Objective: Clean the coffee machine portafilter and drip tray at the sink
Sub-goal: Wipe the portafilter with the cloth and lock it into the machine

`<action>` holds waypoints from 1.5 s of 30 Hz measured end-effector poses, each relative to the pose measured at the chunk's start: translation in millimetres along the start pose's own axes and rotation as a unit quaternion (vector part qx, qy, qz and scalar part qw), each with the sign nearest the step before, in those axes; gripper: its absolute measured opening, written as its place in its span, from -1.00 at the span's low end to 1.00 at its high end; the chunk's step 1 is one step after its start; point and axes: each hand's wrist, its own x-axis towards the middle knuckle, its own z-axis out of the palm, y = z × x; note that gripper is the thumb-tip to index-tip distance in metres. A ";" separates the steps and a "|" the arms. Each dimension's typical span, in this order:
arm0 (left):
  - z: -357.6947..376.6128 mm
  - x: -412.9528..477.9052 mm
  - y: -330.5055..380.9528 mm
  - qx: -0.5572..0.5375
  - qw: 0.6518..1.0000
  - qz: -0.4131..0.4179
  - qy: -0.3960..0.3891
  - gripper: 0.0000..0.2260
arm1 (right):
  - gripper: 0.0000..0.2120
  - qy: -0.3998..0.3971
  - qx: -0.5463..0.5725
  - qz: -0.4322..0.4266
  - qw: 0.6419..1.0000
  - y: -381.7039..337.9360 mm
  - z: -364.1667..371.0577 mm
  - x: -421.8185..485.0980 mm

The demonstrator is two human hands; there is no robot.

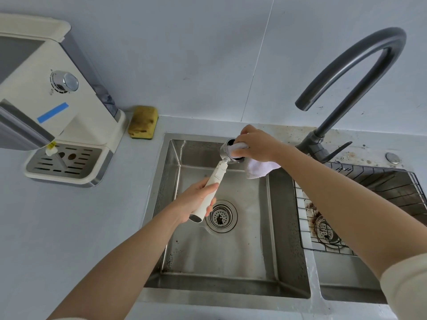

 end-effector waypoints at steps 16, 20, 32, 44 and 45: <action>22.3 -4.8 1.0 0.011 0.993 0.104 0.049 -0.93 | -0.80 0.145 0.068 0.205 0.965 -17.9 1.1 13.8; 21.3 -4.4 -4.2 0.022 0.991 0.121 0.061 -0.96 | -0.77 0.054 0.267 0.232 0.934 -11.3 -3.2 17.2; 16.7 -0.3 -2.5 0.060 0.986 0.134 0.078 -0.95 | -0.81 -0.021 0.237 0.195 0.952 -14.2 -8.2 9.9; 2.8 2.3 12.3 -0.105 0.984 0.074 0.126 -0.93 | -0.58 0.001 0.563 0.142 0.814 3.4 14.4 25.9; 0.6 2.6 10.8 -0.114 0.983 0.071 0.128 -0.94 | -0.57 -0.003 0.574 0.140 0.807 5.0 14.9 27.3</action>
